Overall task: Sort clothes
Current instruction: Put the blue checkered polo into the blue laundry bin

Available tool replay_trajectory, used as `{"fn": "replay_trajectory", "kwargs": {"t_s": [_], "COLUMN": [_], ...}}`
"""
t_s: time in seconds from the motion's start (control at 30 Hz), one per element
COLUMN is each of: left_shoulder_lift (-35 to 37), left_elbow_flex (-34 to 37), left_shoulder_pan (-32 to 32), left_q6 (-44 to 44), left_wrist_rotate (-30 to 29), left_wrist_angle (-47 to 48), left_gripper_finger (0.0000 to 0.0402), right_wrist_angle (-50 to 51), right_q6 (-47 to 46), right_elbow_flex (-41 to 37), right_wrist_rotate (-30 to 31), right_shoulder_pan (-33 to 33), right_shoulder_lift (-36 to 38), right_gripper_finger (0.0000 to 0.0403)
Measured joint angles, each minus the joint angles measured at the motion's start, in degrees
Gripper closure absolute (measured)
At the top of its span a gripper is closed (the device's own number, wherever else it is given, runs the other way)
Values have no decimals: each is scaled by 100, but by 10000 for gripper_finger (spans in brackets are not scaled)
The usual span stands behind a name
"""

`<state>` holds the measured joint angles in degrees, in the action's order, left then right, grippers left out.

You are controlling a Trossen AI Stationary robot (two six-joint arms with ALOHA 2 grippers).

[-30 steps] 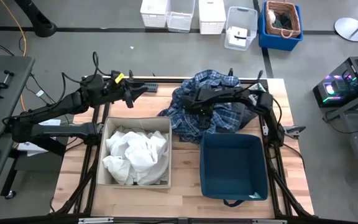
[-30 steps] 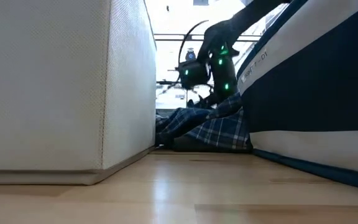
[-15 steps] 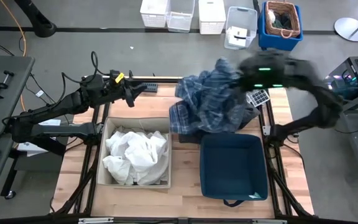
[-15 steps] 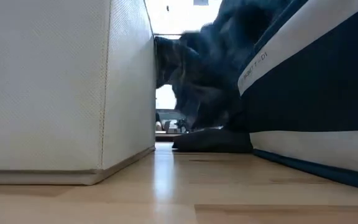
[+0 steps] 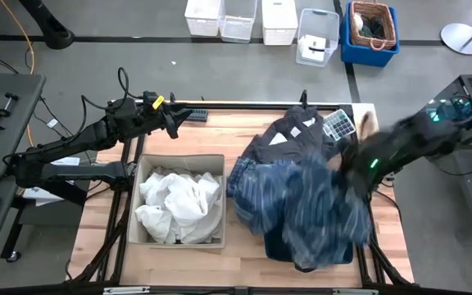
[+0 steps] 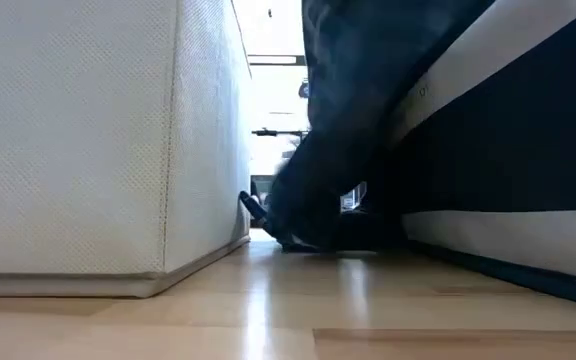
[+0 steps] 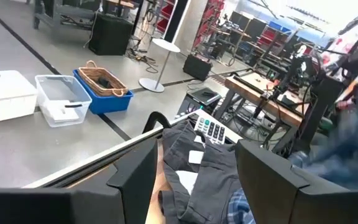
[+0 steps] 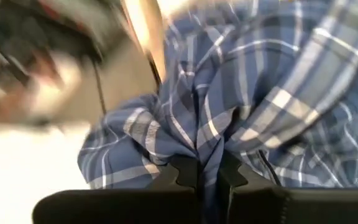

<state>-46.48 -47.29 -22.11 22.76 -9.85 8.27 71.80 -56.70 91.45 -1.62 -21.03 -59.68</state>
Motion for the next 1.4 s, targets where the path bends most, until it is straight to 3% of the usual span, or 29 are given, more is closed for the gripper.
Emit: {"fn": "replay_trajectory", "kwargs": {"t_s": [0.1,0.33,0.43,0.57,0.73,0.93,1.13,1.27,1.4], "left_shoulder_lift": [0,0,0,-1,-1,-2,0,-2,1], "left_elbow_flex": [0,0,0,0,0,0,0,0,0], "left_shoulder_pan": [0,0,0,-1,-1,0,0,-1,-1], "left_q6": [58,117,114,112,106,-43,-46,-45,-10], "left_wrist_rotate": [-110,-149,-149,-149,-149,-149,-149,-123,12], "left_wrist_angle": [0,-139,-138,-128,-127,-120,-21,7,-61], "left_gripper_finger": [197,197,197,197,197,197,197,197,197], "right_wrist_angle": [-240,-659,-1189,-1969,-1755,-260,-371,-1037,-1386], "right_q6": [-94,-1166,-1531,-1284,-645,150,1509,2920,3702], "right_elbow_flex": [-1093,-3496,-4165,-4484,-3942,-2329,-996,-445,233], "right_wrist_rotate": [-189,-58,-477,-1106,-1195,-818,672,406,135], "right_shoulder_pan": [-385,-398,-401,-416,-349,-4,950,2004,2806], "right_shoulder_lift": [-106,-375,-524,-677,-750,-744,-1037,-2084,-3300], "right_gripper_finger": [402,402,392,340,246,169,156,156,156]}}
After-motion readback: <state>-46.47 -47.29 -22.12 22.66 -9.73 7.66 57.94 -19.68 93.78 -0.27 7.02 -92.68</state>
